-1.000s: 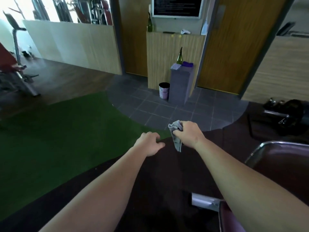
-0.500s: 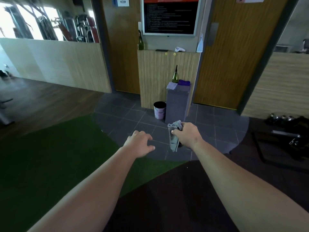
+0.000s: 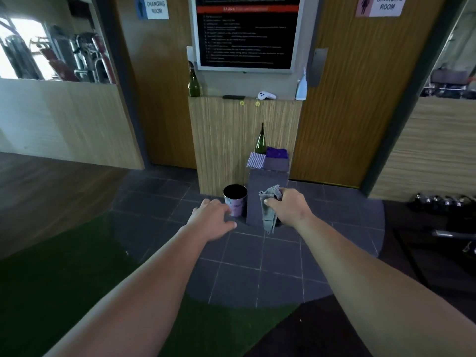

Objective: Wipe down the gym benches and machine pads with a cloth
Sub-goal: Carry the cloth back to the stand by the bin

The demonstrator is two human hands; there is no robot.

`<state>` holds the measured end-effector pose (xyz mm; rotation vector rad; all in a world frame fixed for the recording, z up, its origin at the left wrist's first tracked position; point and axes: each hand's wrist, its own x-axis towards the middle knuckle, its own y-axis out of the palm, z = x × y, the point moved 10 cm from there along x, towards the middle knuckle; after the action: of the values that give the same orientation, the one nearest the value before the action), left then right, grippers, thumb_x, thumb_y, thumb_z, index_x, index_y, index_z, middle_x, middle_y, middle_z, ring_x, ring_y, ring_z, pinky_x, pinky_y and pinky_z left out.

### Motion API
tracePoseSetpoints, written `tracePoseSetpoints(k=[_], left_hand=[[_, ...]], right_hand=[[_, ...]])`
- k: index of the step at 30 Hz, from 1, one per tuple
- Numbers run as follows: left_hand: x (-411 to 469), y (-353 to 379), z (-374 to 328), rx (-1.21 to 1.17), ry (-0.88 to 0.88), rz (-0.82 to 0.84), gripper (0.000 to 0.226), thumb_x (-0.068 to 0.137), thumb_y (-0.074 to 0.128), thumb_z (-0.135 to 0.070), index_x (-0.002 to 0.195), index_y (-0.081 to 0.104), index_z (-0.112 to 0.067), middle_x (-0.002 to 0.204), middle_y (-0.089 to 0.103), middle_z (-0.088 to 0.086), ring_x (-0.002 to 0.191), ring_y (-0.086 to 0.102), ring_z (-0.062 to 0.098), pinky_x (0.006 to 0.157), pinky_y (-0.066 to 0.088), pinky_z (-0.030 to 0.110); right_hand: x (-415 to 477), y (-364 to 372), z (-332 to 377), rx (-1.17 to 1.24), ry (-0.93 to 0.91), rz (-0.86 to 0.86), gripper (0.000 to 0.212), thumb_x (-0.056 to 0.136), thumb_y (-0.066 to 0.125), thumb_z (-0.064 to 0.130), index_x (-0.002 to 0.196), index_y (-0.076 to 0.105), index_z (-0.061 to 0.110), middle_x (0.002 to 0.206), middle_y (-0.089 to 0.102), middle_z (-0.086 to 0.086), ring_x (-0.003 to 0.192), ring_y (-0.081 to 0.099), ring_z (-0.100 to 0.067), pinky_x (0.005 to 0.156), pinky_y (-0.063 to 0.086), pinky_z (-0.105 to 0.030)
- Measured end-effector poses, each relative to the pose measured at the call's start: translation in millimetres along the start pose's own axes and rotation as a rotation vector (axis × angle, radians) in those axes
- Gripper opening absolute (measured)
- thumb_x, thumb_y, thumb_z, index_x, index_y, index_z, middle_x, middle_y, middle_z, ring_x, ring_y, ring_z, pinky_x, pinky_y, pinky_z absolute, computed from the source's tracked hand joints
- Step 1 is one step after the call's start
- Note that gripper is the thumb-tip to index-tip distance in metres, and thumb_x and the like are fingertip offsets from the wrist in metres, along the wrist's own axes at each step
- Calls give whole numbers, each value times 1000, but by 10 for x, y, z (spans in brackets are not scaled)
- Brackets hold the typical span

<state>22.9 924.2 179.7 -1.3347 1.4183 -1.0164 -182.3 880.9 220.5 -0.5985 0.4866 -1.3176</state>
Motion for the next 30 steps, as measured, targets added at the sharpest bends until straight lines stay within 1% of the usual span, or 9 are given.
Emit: tracePoseSetpoints(k=[5,8,11,17,20,23,25,27,30], left_hand=[[1293,-258,265,24,92,35,51,95,61,-54,140,59,-30,142,53,0,139,38,26,110,41,50],[2035,-386,307,6,143,43,46,95,63,-52,135,62,-29,139,55,-2,138,39,26,108,42,50],[2760,-419,282,7,182,38,52,94,65,-53,140,60,-29,142,54,-3,140,39,25,108,42,49],[4263,-363,176,32,227,44,55,96,62,-54,144,57,-28,145,53,-1,142,37,25,110,39,50],[5052,-432,149,-6,202,19,54,95,63,-55,142,58,-29,143,54,-1,141,39,25,109,41,50],[5732,-355,145,-57,177,54,53,94,64,-56,140,59,-29,142,55,-1,139,40,24,108,42,50],[6179,-285,121,-122,171,69,53,94,64,-56,138,61,-28,142,58,-1,135,47,22,107,45,45],[6608,-196,64,-294,145,118,45,97,63,-50,135,65,-25,135,65,-2,123,59,19,101,49,36],[7235,70,-89,-557,106,241,26,100,54,-40,107,74,-26,112,71,-1,101,66,18,93,53,39]], right_hand=[[1073,68,36,69,130,-84,29,96,64,29,68,58,21,71,63,1,67,60,-17,57,43,-30],[1689,-1,60,97,164,-129,34,96,64,31,65,54,20,67,58,2,63,55,-15,55,39,-29],[2323,-86,-43,132,205,-165,40,97,64,32,61,49,21,64,53,4,60,51,-13,55,36,-29],[3780,-233,-447,151,228,-205,37,97,65,36,69,58,12,68,59,-2,65,57,-17,59,43,-33],[4600,-306,-633,160,238,-202,37,96,65,41,83,70,7,81,72,-10,78,70,-24,74,60,-44],[5271,-354,-797,136,263,-188,41,96,63,48,87,71,9,85,72,-11,81,71,-25,78,60,-45],[5682,-360,-920,140,282,-181,42,97,61,49,87,70,9,86,72,-10,83,70,-25,79,58,-43],[6099,-356,-1070,161,314,-195,44,97,60,52,91,70,9,90,71,-11,85,69,-26,81,58,-44],[6702,-269,-1345,186,373,-211,52,96,57,56,104,71,7,101,71,-14,94,69,-30,86,57,-44]])
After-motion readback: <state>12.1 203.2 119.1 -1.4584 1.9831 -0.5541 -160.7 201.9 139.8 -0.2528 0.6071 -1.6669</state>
